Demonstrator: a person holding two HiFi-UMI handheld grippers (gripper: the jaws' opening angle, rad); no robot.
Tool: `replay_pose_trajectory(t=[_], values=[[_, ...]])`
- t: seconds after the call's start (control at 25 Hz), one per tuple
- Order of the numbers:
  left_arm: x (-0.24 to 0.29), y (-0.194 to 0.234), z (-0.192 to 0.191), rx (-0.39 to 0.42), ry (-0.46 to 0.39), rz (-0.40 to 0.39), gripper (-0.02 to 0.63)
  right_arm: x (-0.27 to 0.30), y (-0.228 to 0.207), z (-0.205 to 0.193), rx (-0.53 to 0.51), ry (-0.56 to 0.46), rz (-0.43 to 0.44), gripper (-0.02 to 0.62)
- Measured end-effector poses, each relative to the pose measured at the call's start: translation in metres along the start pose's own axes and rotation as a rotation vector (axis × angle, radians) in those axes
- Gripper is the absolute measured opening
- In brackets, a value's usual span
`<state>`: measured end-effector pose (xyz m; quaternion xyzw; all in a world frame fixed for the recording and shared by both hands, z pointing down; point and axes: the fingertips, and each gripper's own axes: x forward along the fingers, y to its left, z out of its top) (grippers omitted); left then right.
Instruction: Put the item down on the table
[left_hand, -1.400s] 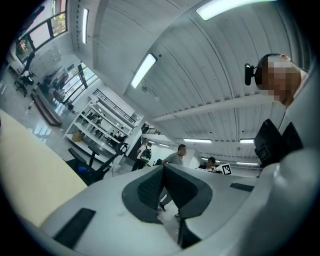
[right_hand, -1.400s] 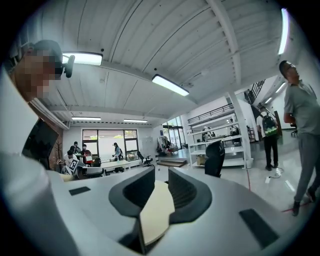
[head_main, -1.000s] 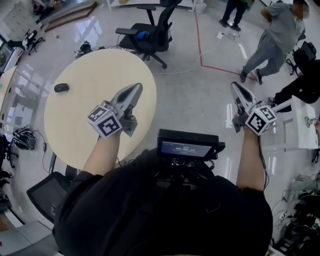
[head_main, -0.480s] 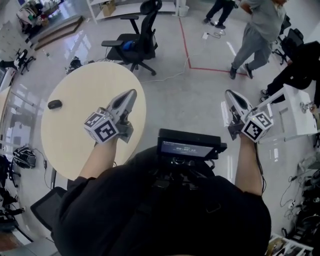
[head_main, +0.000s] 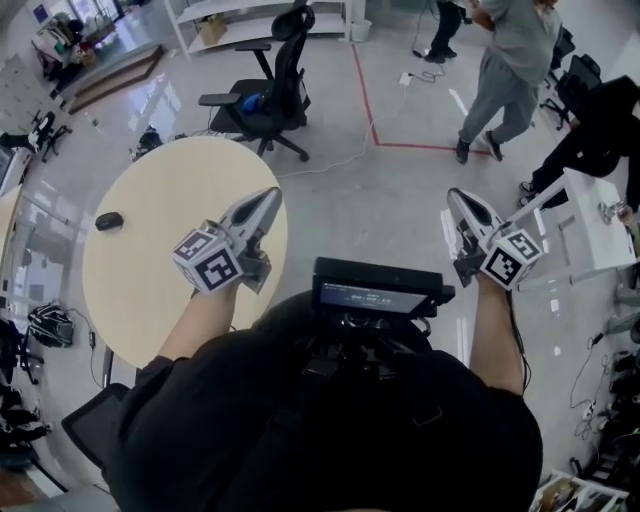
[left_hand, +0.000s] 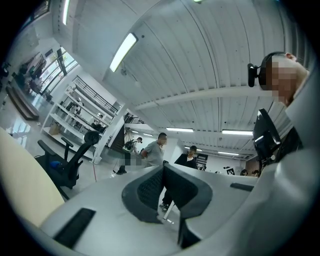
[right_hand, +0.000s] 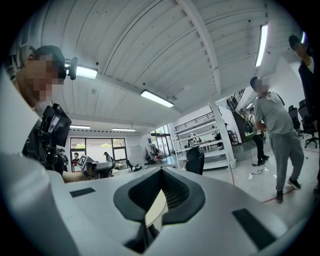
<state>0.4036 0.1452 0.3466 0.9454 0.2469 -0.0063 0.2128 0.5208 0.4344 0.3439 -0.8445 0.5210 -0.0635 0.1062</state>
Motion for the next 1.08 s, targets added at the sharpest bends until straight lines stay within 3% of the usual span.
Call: replay_pose_trajectory(t=[0.24, 1.08], values=[[0.043, -0.010, -0.012, 0.009, 0.000, 0.018, 0.003, -0.008, -0.045, 0.003, -0.023, 0.022, 0.015, 0.005], [0.035, -0.009, -0.016, 0.004, -0.017, 0.035, 0.003, -0.005, -0.043, -0.002, -0.038, 0.044, 0.035, 0.005]])
